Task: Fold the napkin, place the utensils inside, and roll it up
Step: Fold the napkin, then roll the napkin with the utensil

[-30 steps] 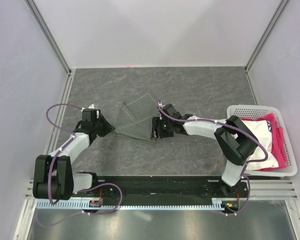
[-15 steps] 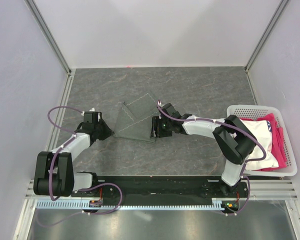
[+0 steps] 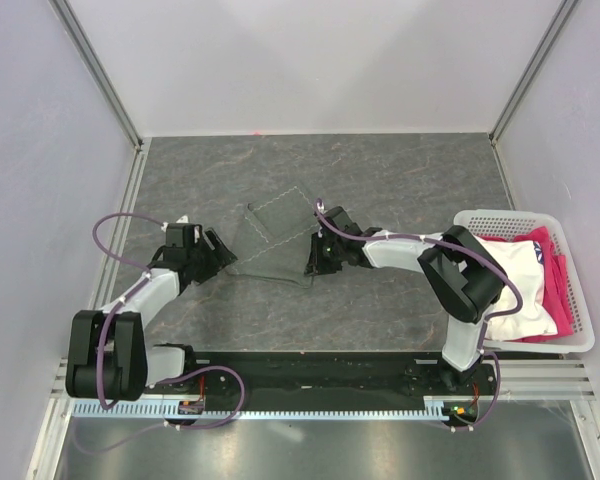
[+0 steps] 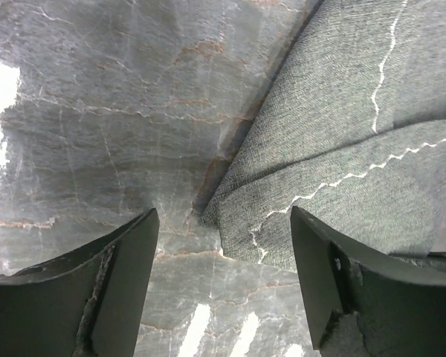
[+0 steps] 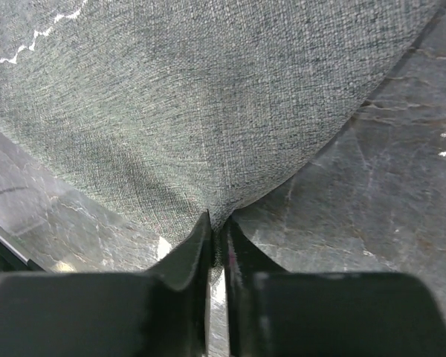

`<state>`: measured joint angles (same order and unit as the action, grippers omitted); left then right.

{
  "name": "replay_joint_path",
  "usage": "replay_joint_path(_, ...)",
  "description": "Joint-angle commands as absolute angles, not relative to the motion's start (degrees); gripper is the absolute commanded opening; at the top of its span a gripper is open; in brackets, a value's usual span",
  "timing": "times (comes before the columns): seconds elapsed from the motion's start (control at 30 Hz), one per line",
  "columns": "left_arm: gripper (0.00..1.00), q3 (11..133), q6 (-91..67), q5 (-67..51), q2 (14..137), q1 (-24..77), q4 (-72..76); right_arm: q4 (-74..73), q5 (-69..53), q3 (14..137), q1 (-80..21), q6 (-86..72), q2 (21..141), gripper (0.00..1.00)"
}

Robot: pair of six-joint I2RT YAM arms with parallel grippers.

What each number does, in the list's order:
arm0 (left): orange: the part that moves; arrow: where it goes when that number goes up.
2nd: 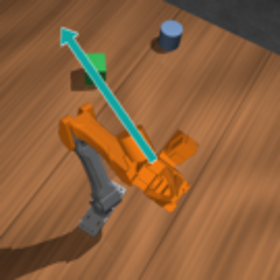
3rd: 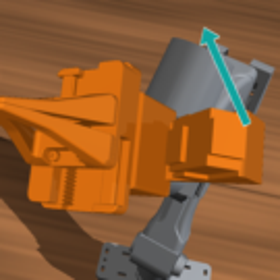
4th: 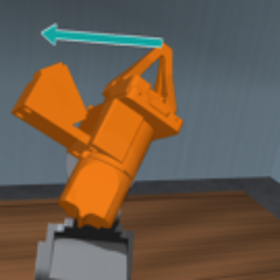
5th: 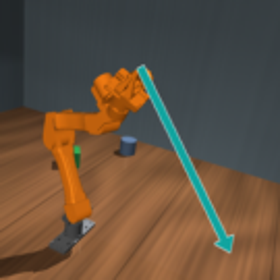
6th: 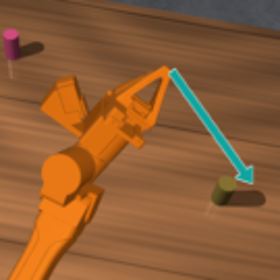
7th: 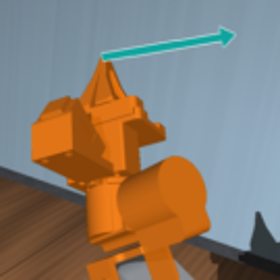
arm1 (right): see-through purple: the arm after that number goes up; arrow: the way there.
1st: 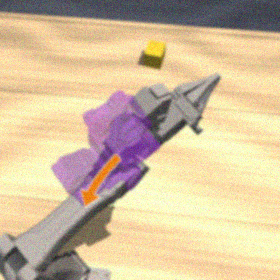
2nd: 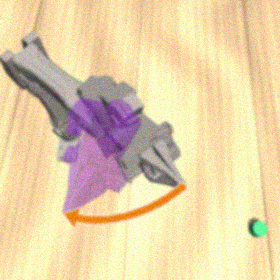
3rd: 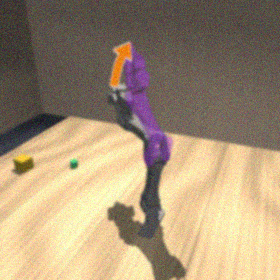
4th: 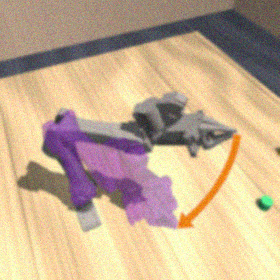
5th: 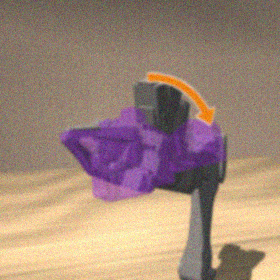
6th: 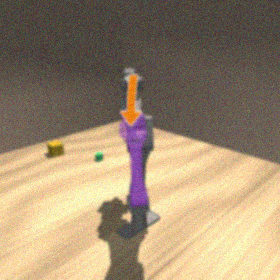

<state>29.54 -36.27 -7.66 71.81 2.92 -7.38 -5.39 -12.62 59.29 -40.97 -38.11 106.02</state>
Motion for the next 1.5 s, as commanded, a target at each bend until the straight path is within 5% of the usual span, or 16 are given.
replay_joint_path(0.0,0.8,28.1,-36.8,-9.4,69.2,2.9,-6.5,-6.2,-12.9,58.6,-39.4,-37.8,107.5,0.06)
replay_joint_path(0.07,0.81,27.7,-37.3,-11.5,69.2,2.9,-6.0,-6.3,-13.3,58.4,-38.5,-37.4,107.2,0.0)
replay_joint_path(0.7,0.76,23.9,-38.0,-17.8,74.9,7.6,3.4,-10.4,-13.3,55.7,-34.9,-34.6,103.9,0.0)
replay_joint_path(1.0,0.56,24.7,-38.5,-16.1,75.4,8.2,0.9,-10.6,-13.1,56.7,-34.6,-34.5,104.2,0.0)
replay_joint_path(1.2,0.27,26.0,-37.4,-16.9,76.8,8.2,0.4,-11.3,-12.8,57.8,-34.6,-33.4,103.6,0.0)
replay_joint_path(1.33,0.1,27.4,-37.7,-19.3,77.8,8.2,0.4,-14.0,-10.8,60.4,-34.6,-30.8,102.4,0.11)
replay_joint_path(1.47,0.02,30.7,-38.1,-21.7,77.6,8.2,-4.6,-17.9,-6.9,63.2,-34.5,-26.1,99.2,0.44)
